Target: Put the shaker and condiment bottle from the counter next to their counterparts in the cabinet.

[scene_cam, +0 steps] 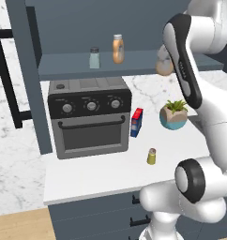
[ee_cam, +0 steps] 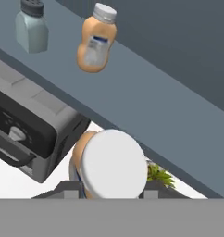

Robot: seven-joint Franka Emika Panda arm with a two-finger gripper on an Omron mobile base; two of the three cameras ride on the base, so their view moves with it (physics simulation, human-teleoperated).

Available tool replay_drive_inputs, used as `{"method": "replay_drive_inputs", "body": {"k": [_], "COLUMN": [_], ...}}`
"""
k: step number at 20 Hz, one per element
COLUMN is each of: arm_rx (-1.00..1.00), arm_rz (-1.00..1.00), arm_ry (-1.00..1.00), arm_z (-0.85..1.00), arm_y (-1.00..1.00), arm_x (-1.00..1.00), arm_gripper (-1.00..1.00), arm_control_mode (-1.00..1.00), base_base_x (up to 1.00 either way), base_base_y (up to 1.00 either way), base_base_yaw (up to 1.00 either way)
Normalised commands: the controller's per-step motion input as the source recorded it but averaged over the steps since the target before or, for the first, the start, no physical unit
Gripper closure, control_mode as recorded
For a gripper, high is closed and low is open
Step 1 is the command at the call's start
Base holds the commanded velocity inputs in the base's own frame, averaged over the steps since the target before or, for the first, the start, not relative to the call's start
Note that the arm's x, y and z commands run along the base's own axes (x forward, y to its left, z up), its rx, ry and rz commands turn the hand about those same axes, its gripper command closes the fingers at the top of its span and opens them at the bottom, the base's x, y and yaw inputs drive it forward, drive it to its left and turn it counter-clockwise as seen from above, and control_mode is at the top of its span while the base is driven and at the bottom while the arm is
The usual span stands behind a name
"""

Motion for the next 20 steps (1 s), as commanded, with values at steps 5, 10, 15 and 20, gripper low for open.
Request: {"method": "replay_drive_inputs", "body": {"k": [5,10,15,20], "arm_rx": [0.0,0.0,0.0,0.0], "arm_rz": [0.0,0.0,0.0,0.0], "arm_ry": [0.0,0.0,0.02,0.04], "arm_z": [0.04,0.0,0.0,0.0], "arm_y": [0.07,0.21,0.23,0.21], "arm_x": [0.47,0.49,0.45,0.36], "arm_gripper": [1.0,1.0,1.0,1.0], "arm_control_mode": [-1.0,-1.0,-1.0,-1.0], "base_base_x": [0.0,0.0,0.0,0.0], "base_base_y": [0.0,0.0,0.0,0.0], "base_base_yaw": [0.0,0.0,0.0,0.0]}}
